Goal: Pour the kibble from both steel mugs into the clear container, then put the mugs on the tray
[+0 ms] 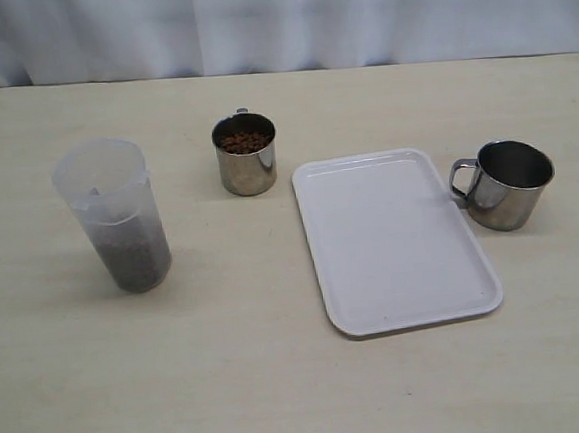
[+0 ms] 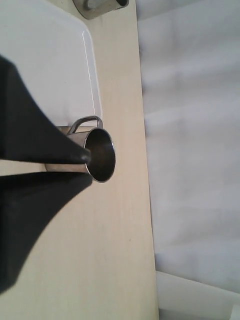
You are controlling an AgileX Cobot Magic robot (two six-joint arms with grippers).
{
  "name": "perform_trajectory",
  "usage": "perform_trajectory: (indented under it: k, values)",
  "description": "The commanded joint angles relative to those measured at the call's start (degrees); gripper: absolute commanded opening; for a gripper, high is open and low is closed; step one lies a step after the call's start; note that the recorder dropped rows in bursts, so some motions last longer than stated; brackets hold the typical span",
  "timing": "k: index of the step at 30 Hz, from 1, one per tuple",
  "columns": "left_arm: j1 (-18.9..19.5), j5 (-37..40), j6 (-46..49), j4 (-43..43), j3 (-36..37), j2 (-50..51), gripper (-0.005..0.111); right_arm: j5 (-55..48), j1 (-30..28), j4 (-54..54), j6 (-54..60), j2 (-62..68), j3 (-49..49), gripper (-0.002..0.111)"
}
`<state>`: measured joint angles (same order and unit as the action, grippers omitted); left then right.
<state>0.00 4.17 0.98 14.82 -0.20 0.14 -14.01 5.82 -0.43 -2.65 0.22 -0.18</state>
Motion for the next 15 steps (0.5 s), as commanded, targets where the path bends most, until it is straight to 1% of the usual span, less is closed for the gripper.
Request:
perform_trajectory:
  k: [1, 3, 5, 6, 7, 9, 10, 12, 14, 15]
  values:
    - [-0.06, -1.41, -0.98, 7.08, 0.20, -0.14, 0.000, -0.24, -0.39, -0.48, 0.01, -0.22, 0.18, 0.005]
    - [-0.96, -0.63, -0.98, 7.46, 0.20, -0.14, 0.000, -0.24, -0.39, -0.48, 0.01, -0.22, 0.18, 0.005]
    - [-6.22, -0.72, 0.52, 7.46, 0.20, 3.30, 0.000, -0.24, -0.39, -0.48, 0.01, -0.22, 0.18, 0.005]
    - [-12.97, -2.21, 2.53, 7.46, 0.20, 6.69, 0.000, -0.24, -0.39, -0.48, 0.01, -0.22, 0.18, 0.005]
    - [-16.20, -3.00, 3.39, 7.07, 0.20, 8.96, 0.000, -0.24, -0.39, -0.48, 0.01, -0.22, 0.18, 0.005]
    - [-24.90, -8.09, 4.92, 5.72, 0.20, 14.25, 0.000, -0.24, -0.39, -0.48, 0.01, -0.22, 0.18, 0.005]
    - [-28.47, -11.01, 5.05, 3.95, 0.20, 16.66, 0.000, -0.24, -0.39, -0.48, 0.01, -0.22, 0.18, 0.005]
    - [-37.00, -18.75, 4.94, -2.91, 0.20, 23.57, 0.000, -0.24, -0.39, -0.48, 0.01, -0.22, 0.18, 0.005]
    - [-43.71, -28.32, 4.94, -7.42, 0.20, 30.99, 0.000, -0.24, -0.39, -0.48, 0.01, -0.22, 0.18, 0.005]
    - [-45.92, -33.09, 5.45, -7.24, 0.20, 35.58, 0.000, -0.24, -0.39, -0.48, 0.01, -0.22, 0.18, 0.005]
